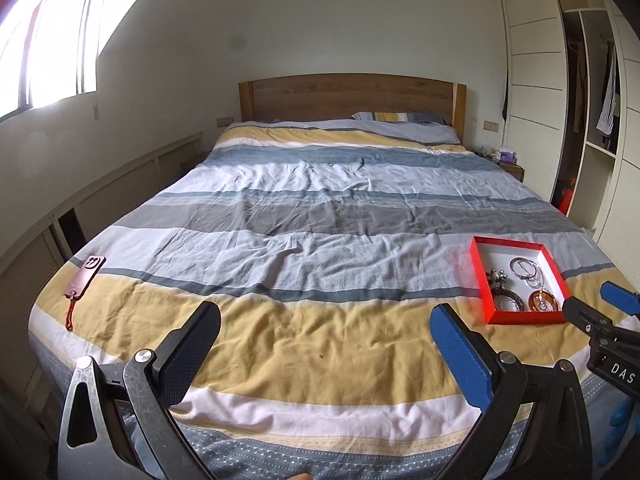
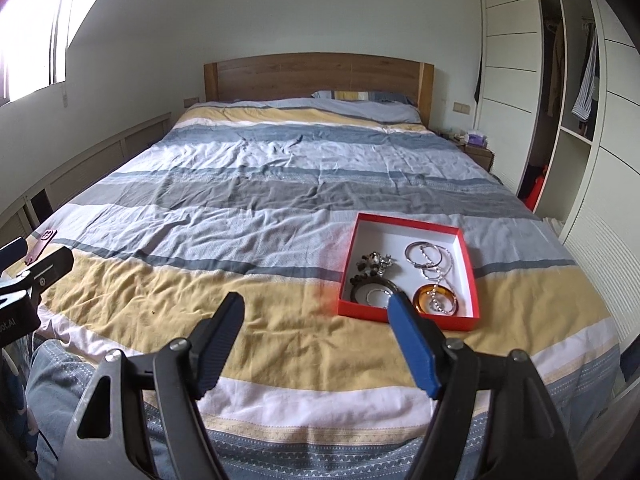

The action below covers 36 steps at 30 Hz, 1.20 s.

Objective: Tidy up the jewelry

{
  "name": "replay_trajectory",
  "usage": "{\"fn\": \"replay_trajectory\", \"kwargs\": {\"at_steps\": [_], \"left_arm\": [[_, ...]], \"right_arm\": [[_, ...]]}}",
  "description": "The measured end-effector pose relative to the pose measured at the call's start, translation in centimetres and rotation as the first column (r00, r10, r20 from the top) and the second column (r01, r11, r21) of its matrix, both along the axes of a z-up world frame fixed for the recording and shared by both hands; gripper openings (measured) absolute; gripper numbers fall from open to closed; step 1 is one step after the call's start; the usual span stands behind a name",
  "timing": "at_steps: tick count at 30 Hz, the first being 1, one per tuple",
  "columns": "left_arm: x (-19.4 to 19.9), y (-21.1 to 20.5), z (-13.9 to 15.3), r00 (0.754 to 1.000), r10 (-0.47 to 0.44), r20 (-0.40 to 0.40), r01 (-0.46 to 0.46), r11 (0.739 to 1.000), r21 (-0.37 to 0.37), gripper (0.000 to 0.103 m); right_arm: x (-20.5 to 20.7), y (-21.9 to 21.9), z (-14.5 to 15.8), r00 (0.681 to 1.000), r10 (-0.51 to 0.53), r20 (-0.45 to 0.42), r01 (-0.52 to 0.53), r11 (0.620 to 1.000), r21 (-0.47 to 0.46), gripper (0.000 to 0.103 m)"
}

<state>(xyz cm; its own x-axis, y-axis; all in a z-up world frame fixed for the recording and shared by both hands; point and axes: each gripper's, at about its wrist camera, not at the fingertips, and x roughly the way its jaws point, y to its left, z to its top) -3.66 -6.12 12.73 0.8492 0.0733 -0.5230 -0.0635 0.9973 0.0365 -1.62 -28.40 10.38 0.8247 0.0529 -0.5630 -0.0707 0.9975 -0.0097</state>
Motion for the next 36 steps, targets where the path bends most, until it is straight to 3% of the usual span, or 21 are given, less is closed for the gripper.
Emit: {"fn": "replay_trajectory", "kwargs": {"at_steps": [13, 36], "left_arm": [[-1.1, 0.1, -0.5, 1.000, 0.007, -0.013, -0.007, 1.000, 0.014, 0.102], [0.6, 0.2, -3.9, 0.995, -0.003, -0.096, 0.004, 1.000, 0.009, 0.102]], "right_arm": [[-1.3, -1.2, 0.0, 1.000, -0.026, 0.012, 0.026, 1.000, -0.002, 0.073], [0.4, -2.5, -3.2, 0.995, -0.074, -0.067, 0.075, 0.997, 0.002, 0.073]]}}
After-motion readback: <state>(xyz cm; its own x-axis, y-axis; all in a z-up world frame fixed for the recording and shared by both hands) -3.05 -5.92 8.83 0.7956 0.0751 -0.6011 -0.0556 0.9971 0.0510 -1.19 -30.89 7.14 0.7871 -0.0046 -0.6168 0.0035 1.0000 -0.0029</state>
